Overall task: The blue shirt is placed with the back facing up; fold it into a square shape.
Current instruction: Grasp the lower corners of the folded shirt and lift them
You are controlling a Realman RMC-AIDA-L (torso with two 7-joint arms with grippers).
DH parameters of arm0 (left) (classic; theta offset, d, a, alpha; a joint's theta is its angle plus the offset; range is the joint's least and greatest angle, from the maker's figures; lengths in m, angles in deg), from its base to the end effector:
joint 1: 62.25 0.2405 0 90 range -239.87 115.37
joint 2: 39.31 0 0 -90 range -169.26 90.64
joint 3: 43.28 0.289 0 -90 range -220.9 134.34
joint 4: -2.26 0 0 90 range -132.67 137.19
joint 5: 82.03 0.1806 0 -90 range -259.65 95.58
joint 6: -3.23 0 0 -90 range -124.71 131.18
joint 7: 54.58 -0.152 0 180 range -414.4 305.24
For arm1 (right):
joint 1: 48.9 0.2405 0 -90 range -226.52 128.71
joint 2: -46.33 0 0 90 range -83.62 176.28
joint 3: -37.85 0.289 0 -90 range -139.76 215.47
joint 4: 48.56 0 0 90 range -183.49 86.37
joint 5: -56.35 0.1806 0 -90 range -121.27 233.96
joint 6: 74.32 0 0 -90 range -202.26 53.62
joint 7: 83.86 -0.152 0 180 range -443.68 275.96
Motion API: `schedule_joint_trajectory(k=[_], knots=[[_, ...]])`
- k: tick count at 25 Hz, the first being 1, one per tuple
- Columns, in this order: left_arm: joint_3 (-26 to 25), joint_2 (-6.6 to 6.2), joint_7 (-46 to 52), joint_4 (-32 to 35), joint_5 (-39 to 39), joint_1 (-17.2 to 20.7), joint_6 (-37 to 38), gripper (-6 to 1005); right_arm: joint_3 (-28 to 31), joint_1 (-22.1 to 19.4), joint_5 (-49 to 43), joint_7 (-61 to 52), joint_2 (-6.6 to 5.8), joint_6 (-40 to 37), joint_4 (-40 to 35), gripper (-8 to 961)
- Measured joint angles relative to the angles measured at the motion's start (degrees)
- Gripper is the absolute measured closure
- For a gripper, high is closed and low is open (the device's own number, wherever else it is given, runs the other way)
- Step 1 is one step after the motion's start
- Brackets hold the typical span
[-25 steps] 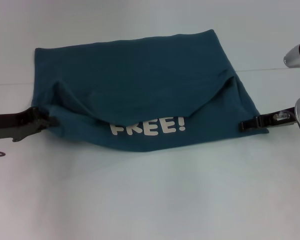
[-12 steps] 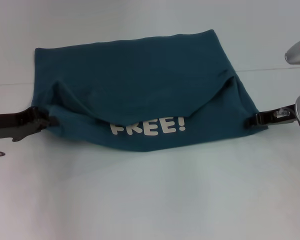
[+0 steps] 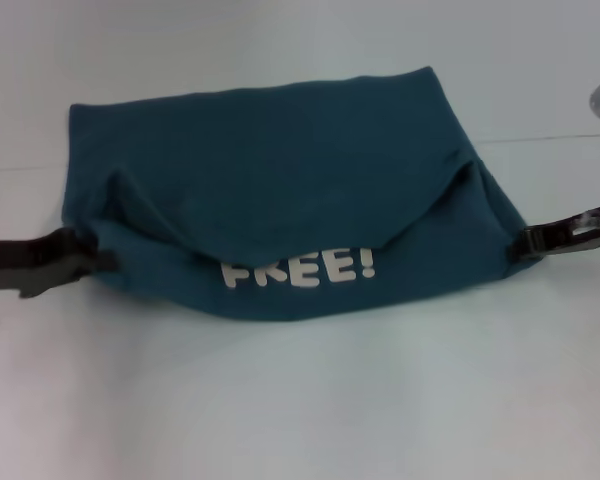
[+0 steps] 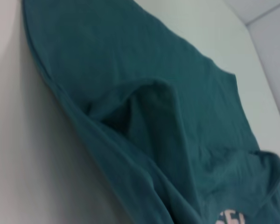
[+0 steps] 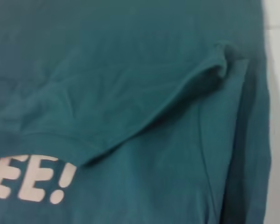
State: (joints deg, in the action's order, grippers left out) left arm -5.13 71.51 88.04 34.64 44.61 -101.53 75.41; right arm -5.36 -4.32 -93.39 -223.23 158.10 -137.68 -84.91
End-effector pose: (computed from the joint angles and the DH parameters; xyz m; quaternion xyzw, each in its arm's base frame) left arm -0.2953 0.3983 0.0219 -0.7082 -0.6596 -0.1888 0.1665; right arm 0.3070 0.4235 0.0255 -0.7889 0.5415 -0.0112 0.2904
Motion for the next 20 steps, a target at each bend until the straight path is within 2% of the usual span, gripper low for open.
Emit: schedule_joint_trajectory(k=[5, 9, 14, 20], knots=[[-0.08, -0.24, 3.25, 7.77, 6.13, 2.09, 10.19, 993, -0.05, -2.49, -1.91, -5.14, -0.46, -17.99, -11.32, 910], [-0.23, -0.29, 3.73, 12.97, 7.00, 4.71, 19.49, 993, 0.11, -4.50, -2.10, -6.82, -0.50, -30.22, -17.62, 910], [-0.32, 0.46, 4.51, 18.95, 9.83, 8.15, 28.76, 992, 0.19, -6.61, -1.98, -6.57, -0.08, -40.10, -18.46, 910], [-0.36, 2.10, 4.31, 22.44, 15.37, 12.20, 36.27, 993, 0.95, -9.37, -1.40, -4.93, 0.42, -46.46, -18.53, 910]])
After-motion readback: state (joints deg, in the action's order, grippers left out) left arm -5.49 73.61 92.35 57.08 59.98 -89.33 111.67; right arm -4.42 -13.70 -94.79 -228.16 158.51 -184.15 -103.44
